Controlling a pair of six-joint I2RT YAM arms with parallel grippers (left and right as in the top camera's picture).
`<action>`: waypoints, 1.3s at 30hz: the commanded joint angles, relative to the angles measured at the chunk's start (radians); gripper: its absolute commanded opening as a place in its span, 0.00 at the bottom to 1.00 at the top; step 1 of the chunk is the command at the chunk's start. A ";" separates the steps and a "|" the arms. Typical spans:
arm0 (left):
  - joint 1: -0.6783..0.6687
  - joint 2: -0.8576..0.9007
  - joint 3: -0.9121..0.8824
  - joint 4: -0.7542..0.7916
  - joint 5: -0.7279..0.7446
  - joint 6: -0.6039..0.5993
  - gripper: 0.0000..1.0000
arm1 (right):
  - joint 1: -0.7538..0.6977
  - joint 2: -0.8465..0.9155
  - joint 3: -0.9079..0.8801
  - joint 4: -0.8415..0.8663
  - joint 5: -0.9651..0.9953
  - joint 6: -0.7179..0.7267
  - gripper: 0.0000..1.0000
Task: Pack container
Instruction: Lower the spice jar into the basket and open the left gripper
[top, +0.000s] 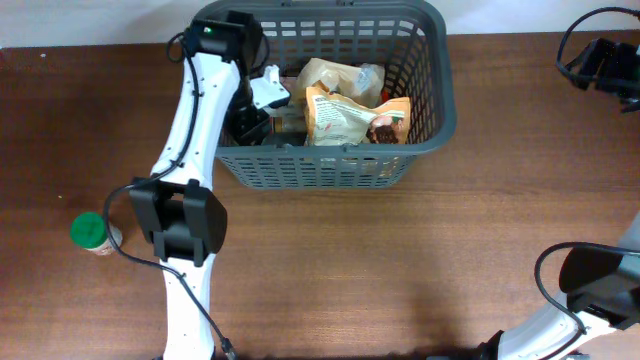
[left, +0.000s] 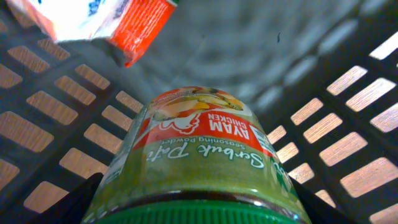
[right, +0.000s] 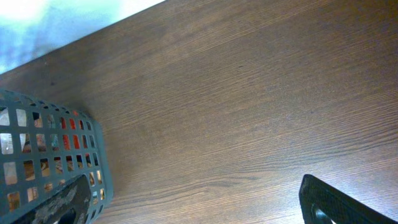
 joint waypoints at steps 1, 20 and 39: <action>0.027 -0.005 -0.001 -0.007 0.024 0.013 0.02 | -0.001 0.003 -0.003 0.000 -0.005 0.008 0.99; 0.029 -0.005 -0.033 -0.009 0.037 0.012 1.00 | -0.001 0.003 -0.003 0.000 -0.005 0.009 0.99; 0.298 -0.337 0.528 -0.031 -0.029 -0.358 0.99 | -0.001 0.003 -0.003 0.000 -0.005 0.009 0.98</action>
